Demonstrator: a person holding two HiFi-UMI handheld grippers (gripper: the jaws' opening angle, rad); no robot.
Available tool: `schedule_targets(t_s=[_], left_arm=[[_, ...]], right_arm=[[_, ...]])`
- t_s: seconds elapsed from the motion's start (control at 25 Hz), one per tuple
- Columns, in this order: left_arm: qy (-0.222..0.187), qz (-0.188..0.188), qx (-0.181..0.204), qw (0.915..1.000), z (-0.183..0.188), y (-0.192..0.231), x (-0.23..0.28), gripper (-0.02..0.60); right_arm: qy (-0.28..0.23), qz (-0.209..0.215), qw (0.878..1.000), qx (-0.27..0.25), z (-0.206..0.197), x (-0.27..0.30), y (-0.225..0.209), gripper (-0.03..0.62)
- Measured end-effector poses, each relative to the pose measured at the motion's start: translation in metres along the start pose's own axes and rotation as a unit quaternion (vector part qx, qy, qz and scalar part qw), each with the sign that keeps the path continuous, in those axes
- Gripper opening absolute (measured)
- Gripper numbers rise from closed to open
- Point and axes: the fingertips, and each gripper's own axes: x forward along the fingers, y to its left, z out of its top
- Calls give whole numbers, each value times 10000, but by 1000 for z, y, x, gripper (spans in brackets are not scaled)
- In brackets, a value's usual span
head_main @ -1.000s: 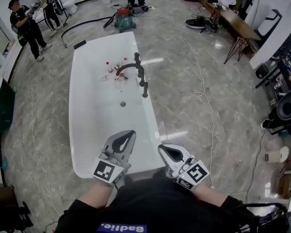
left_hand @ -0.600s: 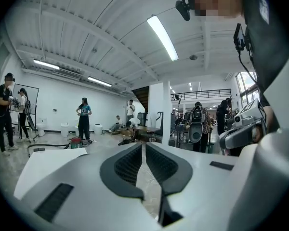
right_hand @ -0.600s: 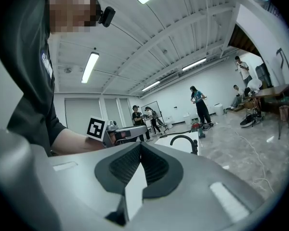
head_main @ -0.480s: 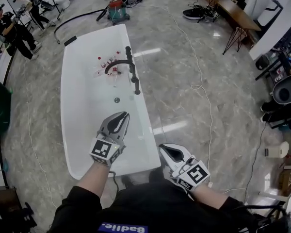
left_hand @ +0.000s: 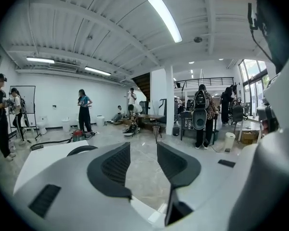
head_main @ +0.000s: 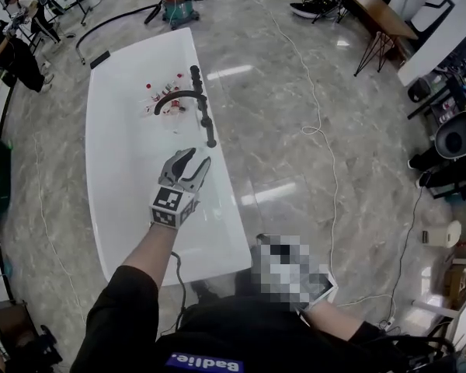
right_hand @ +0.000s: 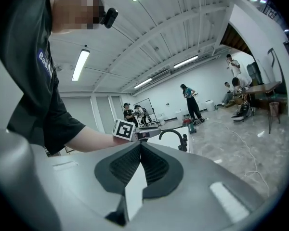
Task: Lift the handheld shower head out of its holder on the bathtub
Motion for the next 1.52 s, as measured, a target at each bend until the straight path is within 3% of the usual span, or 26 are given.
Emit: schedule_targets(t_s=[0.44,0.84,1.0,1.16,1.52], left_arm=[[615,326,-112,9975,-60,52,94,210],[1409,619,-32,9881,-140,91,163,223],[1676,895,-108,9817,-163,109,182,224],[1796,1084,-255,9774,-181,120,197,224],[1847,997,-282,9773,-200,123,229,222]], right_arm=[[259,-264,9991,195,-20,-15,-36,3],[592,-608,9952,485,-62,-34,-77,3],[710,-739,9929,611,-72,-41,-92,3],[782,-797,9911,723,-77,-47,-103,3],[990,-937,9872,830,-90,-59,-124,3]])
